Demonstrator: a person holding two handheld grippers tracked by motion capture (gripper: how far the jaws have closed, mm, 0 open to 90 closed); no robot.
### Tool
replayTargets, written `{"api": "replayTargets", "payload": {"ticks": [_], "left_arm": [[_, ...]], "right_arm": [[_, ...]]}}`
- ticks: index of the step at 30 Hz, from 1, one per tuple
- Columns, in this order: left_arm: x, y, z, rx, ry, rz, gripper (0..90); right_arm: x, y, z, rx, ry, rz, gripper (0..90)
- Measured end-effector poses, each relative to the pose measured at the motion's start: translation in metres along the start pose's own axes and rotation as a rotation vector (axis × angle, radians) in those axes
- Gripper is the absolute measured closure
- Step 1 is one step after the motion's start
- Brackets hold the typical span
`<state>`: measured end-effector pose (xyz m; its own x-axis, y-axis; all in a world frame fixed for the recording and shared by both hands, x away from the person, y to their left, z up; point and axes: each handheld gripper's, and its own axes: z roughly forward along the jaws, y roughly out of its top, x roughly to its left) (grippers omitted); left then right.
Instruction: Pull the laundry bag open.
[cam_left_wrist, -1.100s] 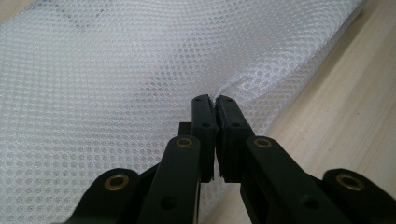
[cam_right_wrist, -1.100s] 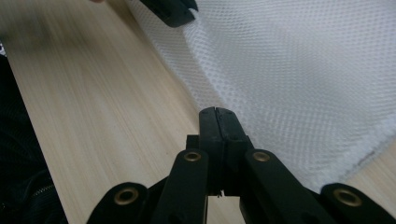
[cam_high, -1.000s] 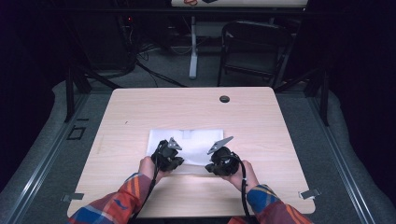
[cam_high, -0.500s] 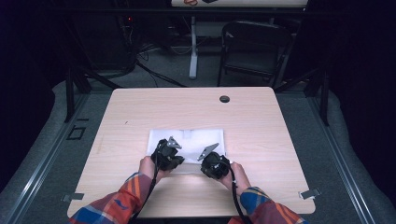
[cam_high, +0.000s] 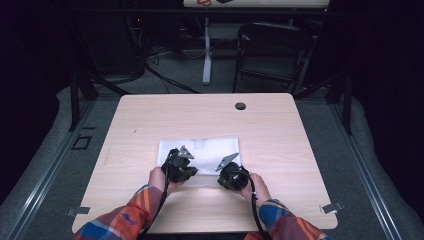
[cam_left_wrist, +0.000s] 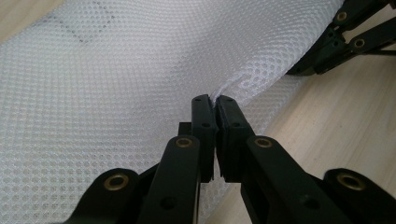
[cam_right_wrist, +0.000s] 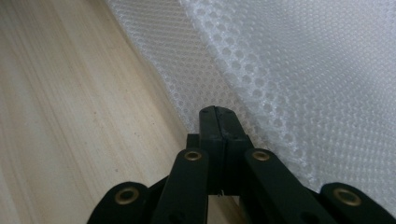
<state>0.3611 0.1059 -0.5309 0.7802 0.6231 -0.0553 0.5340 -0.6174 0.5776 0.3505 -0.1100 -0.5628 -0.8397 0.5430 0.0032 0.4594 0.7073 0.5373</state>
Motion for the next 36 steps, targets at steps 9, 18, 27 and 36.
{"api": "replayTargets", "payload": {"ticks": [9, 18, 27, 36], "left_arm": [[0.001, 0.001, -0.008, -0.002, -0.006, -0.01, 87.3], [-0.004, -0.001, -0.01, 0.019, -0.016, -0.007, 87.4], [-0.002, 0.0, -0.011, 0.021, -0.023, -0.011, 87.4], [0.001, 0.004, -0.017, 0.001, 0.001, -0.019, 87.8]], "right_arm": [[0.002, 0.001, -0.001, 0.017, -0.02, -0.002, 90.0], [0.004, 0.001, -0.002, 0.036, -0.015, -0.004, 90.0], [0.004, 0.0, -0.004, 0.054, 0.006, 0.018, 90.0], [0.002, 0.0, -0.004, 0.061, 0.014, 0.02, 90.0]]}}
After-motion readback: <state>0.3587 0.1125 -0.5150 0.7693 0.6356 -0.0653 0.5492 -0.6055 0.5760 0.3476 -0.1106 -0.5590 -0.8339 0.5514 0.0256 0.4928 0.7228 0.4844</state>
